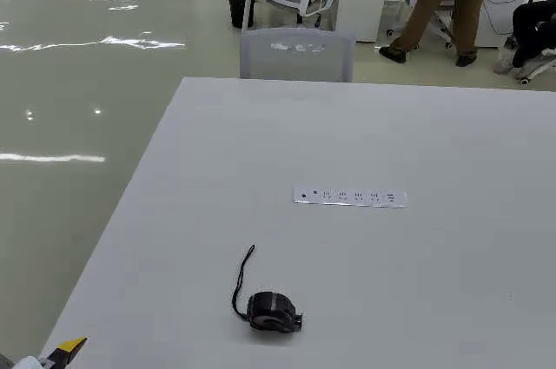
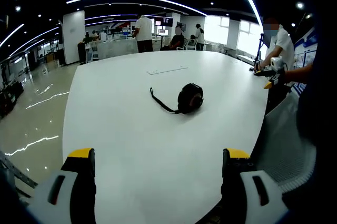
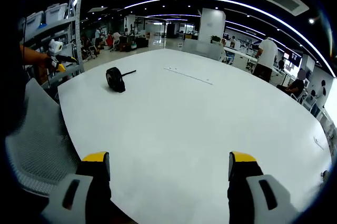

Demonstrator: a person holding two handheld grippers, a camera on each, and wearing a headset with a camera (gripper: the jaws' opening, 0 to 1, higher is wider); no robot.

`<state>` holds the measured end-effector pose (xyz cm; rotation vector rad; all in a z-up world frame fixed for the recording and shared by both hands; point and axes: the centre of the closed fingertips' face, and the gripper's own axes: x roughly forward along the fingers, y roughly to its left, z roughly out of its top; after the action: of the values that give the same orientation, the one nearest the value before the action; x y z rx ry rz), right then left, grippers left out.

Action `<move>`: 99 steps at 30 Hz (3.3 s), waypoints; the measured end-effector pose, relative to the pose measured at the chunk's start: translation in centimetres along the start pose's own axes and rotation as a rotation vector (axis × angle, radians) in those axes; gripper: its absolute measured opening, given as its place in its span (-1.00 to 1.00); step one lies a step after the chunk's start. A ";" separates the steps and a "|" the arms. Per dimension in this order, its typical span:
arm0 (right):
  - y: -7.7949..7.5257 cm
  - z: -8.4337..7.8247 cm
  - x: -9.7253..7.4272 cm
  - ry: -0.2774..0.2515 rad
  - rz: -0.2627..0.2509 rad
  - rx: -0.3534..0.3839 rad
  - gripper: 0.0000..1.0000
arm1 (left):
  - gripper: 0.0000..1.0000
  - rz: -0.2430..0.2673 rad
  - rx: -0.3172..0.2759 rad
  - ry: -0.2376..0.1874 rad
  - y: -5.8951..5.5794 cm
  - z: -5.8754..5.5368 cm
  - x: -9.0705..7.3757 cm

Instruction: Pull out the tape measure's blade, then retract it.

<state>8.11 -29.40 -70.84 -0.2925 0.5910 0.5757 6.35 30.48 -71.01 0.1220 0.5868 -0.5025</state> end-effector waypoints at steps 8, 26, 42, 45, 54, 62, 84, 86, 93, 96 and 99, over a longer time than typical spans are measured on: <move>1.0 0.5 1.4 0.015 0.046 -0.014 0.90 | 0.98 -0.044 0.046 0.024 -0.2 1.0 1.2; 1.8 2.8 4.0 0.033 0.110 -0.066 0.94 | 0.98 -0.153 0.143 0.085 -3.1 4.8 4.3; 2.6 4.9 6.0 0.023 0.158 -0.108 0.95 | 0.98 -0.198 0.194 0.056 -3.5 8.2 5.6; 2.8 5.4 6.2 0.019 0.165 -0.117 0.95 | 0.98 -0.211 0.224 0.068 -3.6 8.3 6.0; 3.9 6.8 7.3 0.009 0.196 -0.152 0.94 | 0.98 -0.243 0.247 0.071 -4.0 9.4 7.4; 5.2 8.0 8.7 0.010 0.233 -0.192 0.93 | 0.98 -0.280 0.294 0.079 -5.4 10.6 8.8; 10.5 13.2 14.1 -0.015 0.376 -0.327 0.82 | 0.97 -0.398 0.494 0.136 -8.6 13.1 14.9; 11.1 13.6 14.7 -0.013 0.396 -0.346 0.81 | 0.96 -0.420 0.507 0.144 -9.1 13.2 15.5; 13.8 15.4 16.2 -0.017 0.458 -0.417 0.79 | 0.90 -0.445 0.558 0.184 -10.0 13.3 17.3; 14.6 16.1 17.2 -0.021 0.483 -0.425 0.79 | 0.88 -0.466 0.561 0.202 -10.3 13.2 18.0; 15.9 16.7 17.9 -0.024 0.512 -0.424 0.77 | 0.81 -0.497 0.569 0.218 -11.1 13.2 18.3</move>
<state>18.33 -2.11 -69.80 -0.5378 0.5166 1.2026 20.64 9.85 -69.90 0.5863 0.6758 -1.1445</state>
